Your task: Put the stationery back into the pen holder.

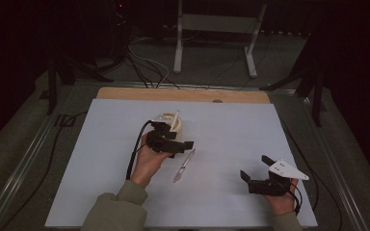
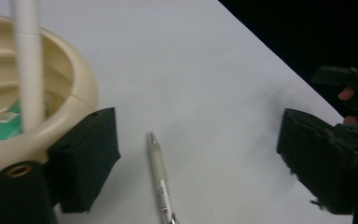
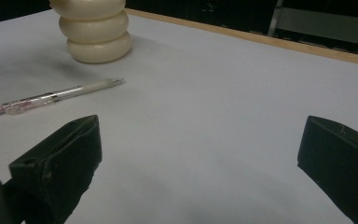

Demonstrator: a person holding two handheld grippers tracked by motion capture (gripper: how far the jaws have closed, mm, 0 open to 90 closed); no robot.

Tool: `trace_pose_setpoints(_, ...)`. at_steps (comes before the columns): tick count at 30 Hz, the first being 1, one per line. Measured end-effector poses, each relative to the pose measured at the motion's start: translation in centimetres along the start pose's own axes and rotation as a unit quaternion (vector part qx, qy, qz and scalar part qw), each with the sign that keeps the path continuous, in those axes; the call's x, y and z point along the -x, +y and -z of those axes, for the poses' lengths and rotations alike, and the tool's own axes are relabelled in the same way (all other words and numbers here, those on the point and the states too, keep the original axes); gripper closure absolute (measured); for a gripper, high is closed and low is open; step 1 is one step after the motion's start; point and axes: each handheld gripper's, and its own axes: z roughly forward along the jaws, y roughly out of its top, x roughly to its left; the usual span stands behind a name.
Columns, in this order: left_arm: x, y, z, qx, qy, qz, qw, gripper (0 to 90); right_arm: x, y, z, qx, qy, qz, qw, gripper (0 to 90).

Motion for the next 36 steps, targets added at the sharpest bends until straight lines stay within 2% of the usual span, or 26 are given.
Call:
trace_pose_setpoints(7, 0.1, -0.4, -1.6, -0.023, -0.005, 0.004, 0.9997, 16.7, 0.0, 0.0, 0.0, 0.000, 0.000, 0.000, 1.0000, 0.0)
trace_pose_setpoints(15, -0.2, -1.1, -3.5, -0.041, 0.006, 0.014, 0.9991, 22.0, 0.0, 0.0, 0.0, 0.000, 0.000, 0.001, 1.0000, 0.0)
trace_pose_setpoints(24, -1.0, -2.1, -5.7, -0.062, 0.029, 0.021, 0.9974, 37.4, 0.0, 0.0, 0.0, 0.000, 0.000, 0.001, 1.0000, 0.0)
trace_pose_setpoints(32, -1.4, -2.8, -6.9, -0.094, 0.046, 0.021, 0.9943, 47.3, 0.1, 0.0, 0.0, 0.000, 0.000, 0.001, 1.0000, 0.0)
trace_pose_setpoints(36, -1.5, -3.2, -7.4, -0.102, 0.051, 0.024, 0.9932, 51.8, 0.1, 0.0, 0.0, -0.001, 0.000, 0.001, 1.0000, 0.0)
